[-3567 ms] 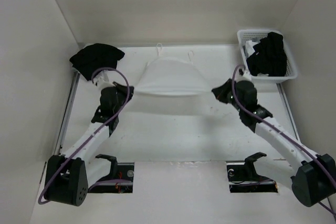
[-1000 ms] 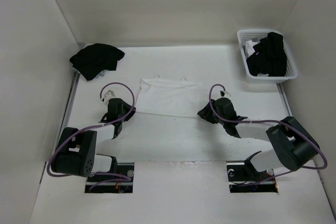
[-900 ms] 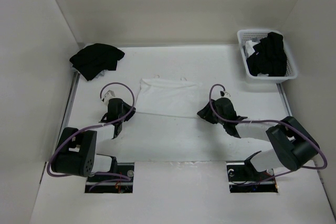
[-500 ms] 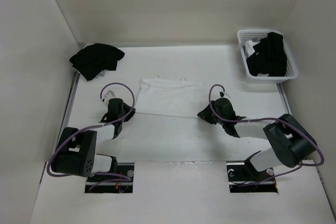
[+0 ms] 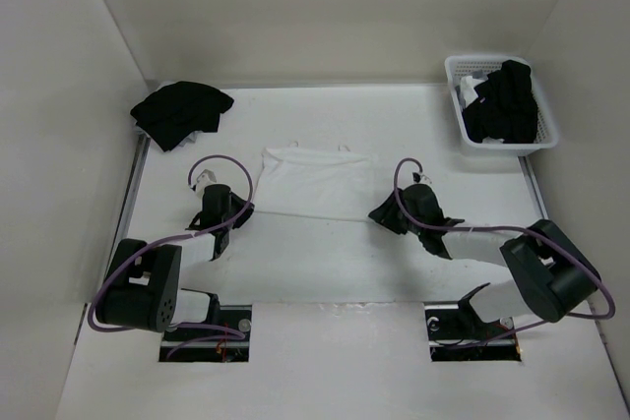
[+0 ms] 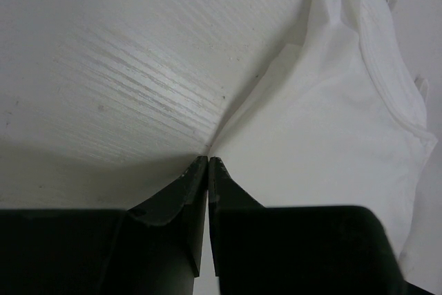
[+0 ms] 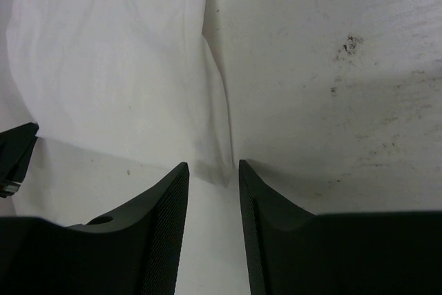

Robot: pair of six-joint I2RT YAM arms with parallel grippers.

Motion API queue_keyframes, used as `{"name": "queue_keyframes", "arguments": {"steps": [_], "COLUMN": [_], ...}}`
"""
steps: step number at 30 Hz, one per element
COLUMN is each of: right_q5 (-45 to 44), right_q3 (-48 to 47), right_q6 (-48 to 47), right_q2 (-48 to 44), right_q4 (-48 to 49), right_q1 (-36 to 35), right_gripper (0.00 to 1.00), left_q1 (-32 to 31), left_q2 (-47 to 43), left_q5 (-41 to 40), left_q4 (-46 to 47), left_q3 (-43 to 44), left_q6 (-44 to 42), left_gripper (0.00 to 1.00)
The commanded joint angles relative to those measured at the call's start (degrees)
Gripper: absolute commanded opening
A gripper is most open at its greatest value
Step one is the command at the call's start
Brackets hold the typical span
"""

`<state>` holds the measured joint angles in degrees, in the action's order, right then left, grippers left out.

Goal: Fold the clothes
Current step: Fold the tank top

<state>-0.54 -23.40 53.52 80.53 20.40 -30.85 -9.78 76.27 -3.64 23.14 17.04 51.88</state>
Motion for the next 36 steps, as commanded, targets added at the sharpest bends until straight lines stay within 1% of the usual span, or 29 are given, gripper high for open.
{"name": "queue_keyframes", "arguments": {"steps": [1, 5, 7, 9, 12, 14, 17, 19, 22, 25, 28, 29, 32, 34, 36], "right_q5": [-1.22, -0.17, 0.36, -0.25, -0.26, -1.22, -4.64, -6.05, -8.16, -13.24, -18.17, -19.32, -24.32, -27.92, -32.4], "right_q3": [0.46, -0.5, -1.38, -1.65, -1.56, -0.78, -0.07, 0.46, 0.64, -1.03, -5.32, -6.56, -11.83, -15.34, -18.6], "right_q6": [-0.43, -0.96, -1.31, -1.4, -1.84, -2.01, -2.98, -3.85, -4.73, -5.79, -6.06, -5.88, -3.96, -1.59, 2.27], "right_q2": [-1.61, 0.67, 1.73, 2.17, 2.52, 1.48, -1.59, -6.24, -18.0, -32.67, -45.16, -47.72, -54.94, -56.97, -56.98], "right_q4": [-3.0, -2.65, -2.47, -2.39, -0.99, 0.77, 1.4, -0.09, -7.8, -20.71, -34.42, -37.6, -47.97, -53.86, -58.52], "right_q1": [-0.74, -1.27, -1.53, -1.53, -1.53, -1.53, -3.29, -4.78, -7.94, -12.16, -16.64, -17.87, -24.89, -31.03, -38.41], "right_gripper": [0.38, 0.32, 0.31, 0.27, 0.14, 0.08, 0.04, 0.04, 0.04, 0.04, 0.04, 0.04, 0.04, 0.04, 0.04], "left_q1": [-0.19, -0.19, -0.28, -0.28, -0.28, -0.28, 0.07, 0.25, -0.98, -3.26, -4.32, -4.41, -4.76, -5.03, -5.2], "left_q2": [-1.74, -1.83, -1.91, -2.09, -2.53, -3.05, -5.07, -8.31, -18.05, -32.54, -46.69, -49.7, -58.49, -62.02, -63.78], "left_q5": [0.74, 0.74, 0.65, 0.65, 0.65, 0.83, 0.91, 1.61, 2.32, 1.18, -0.57, -1.19, -2.69, -2.78, -2.16], "left_q4": [0.07, 0.07, 0.07, 0.07, 0.07, 0.07, -0.55, -1.68, -7.99, -19.75, -33.02, -36.55, -48.68, -55.01, -59.85], "left_q3": [0.45, 0.54, 0.54, 0.54, 0.36, 0.36, 0.45, 0.28, 0.63, 3.08, 7.56, 8.96, 14.67, 18.1, 21.18], "left_q6": [-0.11, -0.11, -0.11, -0.11, -0.11, -0.11, -0.55, -0.55, -0.29, -0.99, -3.27, -3.62, -5.12, -4.95, -4.33], "left_gripper": [0.04, 0.03, 0.03, 0.03, 0.03, 0.02, 0.01, 0.01, 0.0, 0.0, 0.0, 0.0, 0.0, 0.0, 0.0]}}
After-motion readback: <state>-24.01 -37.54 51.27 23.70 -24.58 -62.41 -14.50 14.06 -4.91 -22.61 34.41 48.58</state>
